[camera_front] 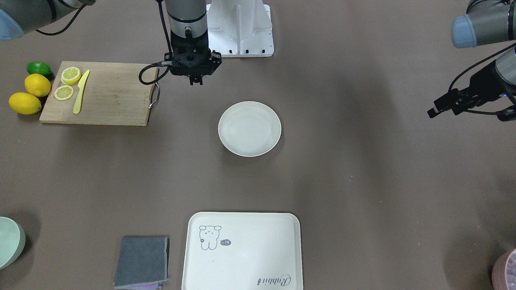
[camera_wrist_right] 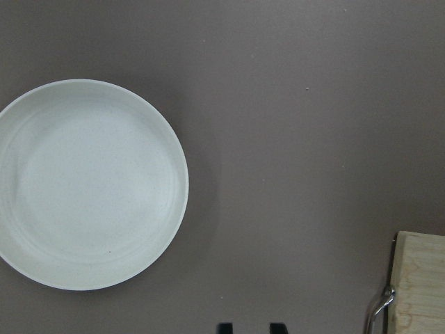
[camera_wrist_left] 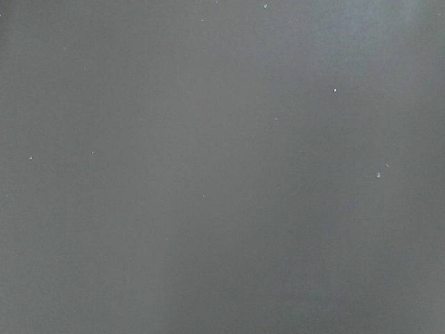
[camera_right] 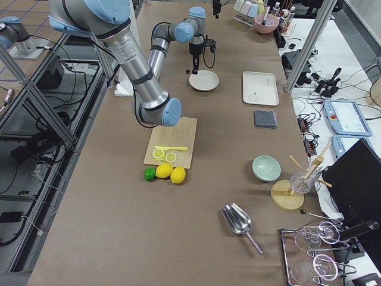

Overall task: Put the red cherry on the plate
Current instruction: 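Lift the cherries with the right gripper and carry them over the plate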

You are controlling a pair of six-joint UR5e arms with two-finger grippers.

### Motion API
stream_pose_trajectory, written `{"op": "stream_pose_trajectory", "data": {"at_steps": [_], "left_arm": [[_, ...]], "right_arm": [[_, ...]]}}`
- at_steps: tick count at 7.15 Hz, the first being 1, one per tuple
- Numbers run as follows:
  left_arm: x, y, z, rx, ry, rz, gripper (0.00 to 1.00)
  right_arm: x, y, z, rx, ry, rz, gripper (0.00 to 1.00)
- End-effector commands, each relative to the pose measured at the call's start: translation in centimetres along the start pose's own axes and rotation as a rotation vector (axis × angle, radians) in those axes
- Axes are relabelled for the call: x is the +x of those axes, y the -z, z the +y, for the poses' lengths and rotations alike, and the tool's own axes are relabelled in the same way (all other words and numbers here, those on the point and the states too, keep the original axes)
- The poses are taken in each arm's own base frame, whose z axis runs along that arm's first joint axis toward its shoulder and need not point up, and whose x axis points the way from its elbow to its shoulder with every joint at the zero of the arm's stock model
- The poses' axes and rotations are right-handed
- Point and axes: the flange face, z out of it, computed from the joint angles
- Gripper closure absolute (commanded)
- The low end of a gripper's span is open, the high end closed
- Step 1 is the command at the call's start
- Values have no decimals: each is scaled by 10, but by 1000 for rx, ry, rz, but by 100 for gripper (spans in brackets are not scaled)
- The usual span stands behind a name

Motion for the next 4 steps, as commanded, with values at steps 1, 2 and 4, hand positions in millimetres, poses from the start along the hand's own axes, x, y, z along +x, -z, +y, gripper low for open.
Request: {"op": "stream_pose_trajectory", "data": {"at_steps": [1, 2, 4], "left_arm": [[1, -1, 1, -3, -2, -1, 4], [-1, -1, 2, -3, -1, -1, 4], [-1, -3, 3, -7, -1, -2, 4]], "right_arm": [[-45, -41, 0, 12, -9, -1, 100], [-69, -57, -7, 17, -21, 14, 100], [-87, -75, -15, 24, -19, 39, 100]]}}
